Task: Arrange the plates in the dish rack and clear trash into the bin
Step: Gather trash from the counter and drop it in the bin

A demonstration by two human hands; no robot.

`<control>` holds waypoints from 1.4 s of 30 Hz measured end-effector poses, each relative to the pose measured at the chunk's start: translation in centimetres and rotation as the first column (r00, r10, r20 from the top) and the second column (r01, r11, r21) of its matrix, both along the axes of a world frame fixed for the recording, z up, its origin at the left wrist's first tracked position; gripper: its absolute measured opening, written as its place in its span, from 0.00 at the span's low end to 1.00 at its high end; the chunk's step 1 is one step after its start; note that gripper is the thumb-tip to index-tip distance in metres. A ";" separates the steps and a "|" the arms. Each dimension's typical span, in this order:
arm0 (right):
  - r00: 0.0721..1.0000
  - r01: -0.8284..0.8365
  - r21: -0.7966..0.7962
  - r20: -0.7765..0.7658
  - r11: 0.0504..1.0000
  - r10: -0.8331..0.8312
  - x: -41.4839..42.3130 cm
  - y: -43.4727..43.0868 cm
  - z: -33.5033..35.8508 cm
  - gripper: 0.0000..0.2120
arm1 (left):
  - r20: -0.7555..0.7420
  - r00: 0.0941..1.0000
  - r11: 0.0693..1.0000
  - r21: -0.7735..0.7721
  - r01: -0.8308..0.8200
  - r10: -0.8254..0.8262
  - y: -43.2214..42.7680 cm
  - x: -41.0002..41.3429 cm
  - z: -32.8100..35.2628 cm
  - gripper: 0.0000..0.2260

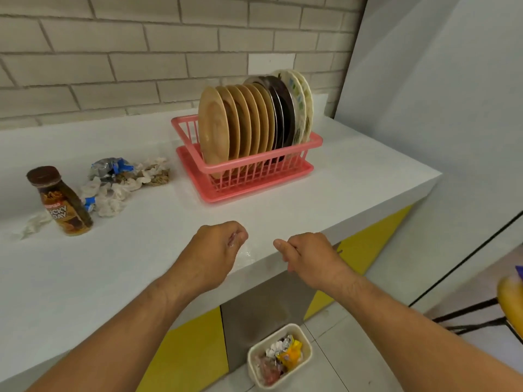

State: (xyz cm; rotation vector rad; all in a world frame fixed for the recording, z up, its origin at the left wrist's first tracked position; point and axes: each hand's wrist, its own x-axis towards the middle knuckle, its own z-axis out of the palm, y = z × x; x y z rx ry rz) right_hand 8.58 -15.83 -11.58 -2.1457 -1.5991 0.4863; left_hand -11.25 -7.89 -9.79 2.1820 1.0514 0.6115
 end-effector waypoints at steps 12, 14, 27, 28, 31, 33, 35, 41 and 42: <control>0.989 0.122 -0.151 -0.067 0.981 -0.134 2.8 -7.2 -11.0 0.19 | -0.215 0.969 0.992 -0.025 0.121 -0.123 -6.4 3.4 -11.9 0.21; 0.983 0.137 -0.225 -0.089 0.965 -0.160 3.9 -7.8 -13.8 0.17 | -0.304 0.935 0.983 -0.079 0.164 -0.180 -7.2 4.0 -15.9 0.16; 0.991 -0.010 -0.509 -0.122 0.861 -0.061 9.4 -8.6 -46.5 0.13 | -0.540 0.836 0.954 -0.291 -0.076 -0.098 -13.0 7.0 -43.9 0.16; 0.990 -0.018 -0.500 -0.129 0.866 -0.054 9.5 -7.7 -49.3 0.14 | -0.531 0.843 0.943 -0.317 -0.104 -0.085 -13.8 6.7 -45.8 0.16; 0.989 -0.024 -0.479 -0.139 0.878 -0.048 9.1 -4.3 -56.7 0.14 | -0.516 0.855 0.926 -0.346 -0.149 -0.056 -15.0 5.9 -50.9 0.10; 0.985 -0.050 -0.480 -0.167 0.876 -0.035 8.6 -2.0 -60.7 0.14 | -0.500 0.865 0.928 -0.339 -0.153 -0.040 -14.5 5.5 -53.7 0.06; 0.966 -0.107 -0.488 -0.256 0.866 -0.025 8.2 -0.7 -63.8 0.18 | -0.495 0.868 0.940 -0.312 -0.136 -0.039 -13.2 5.6 -56.0 0.05; 0.943 -0.138 -0.414 -0.332 0.900 -0.008 11.3 -1.9 -64.6 0.28 | -0.382 0.924 0.989 -0.142 -0.048 -0.010 -7.9 10.4 -60.1 0.02; 0.945 -0.126 -0.388 -0.328 0.913 -0.009 12.2 -2.4 -63.9 0.26 | -0.366 0.930 0.990 -0.140 -0.024 -0.029 -7.2 11.7 -61.0 0.03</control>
